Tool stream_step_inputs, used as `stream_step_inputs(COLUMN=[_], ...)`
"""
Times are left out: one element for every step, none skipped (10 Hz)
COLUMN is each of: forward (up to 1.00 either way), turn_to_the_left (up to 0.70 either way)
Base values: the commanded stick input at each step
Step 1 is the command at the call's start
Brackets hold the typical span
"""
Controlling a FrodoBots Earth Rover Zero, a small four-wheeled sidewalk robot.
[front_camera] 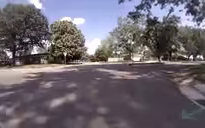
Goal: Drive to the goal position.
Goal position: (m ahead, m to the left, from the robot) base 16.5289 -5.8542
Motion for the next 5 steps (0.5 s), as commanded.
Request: stream_step_inputs(forward=[1.00, 1.00, 1.00, 1.00, 1.00], turn_to_the_left=[0.00, 0.00, 0.00, 0.00, -0.01])
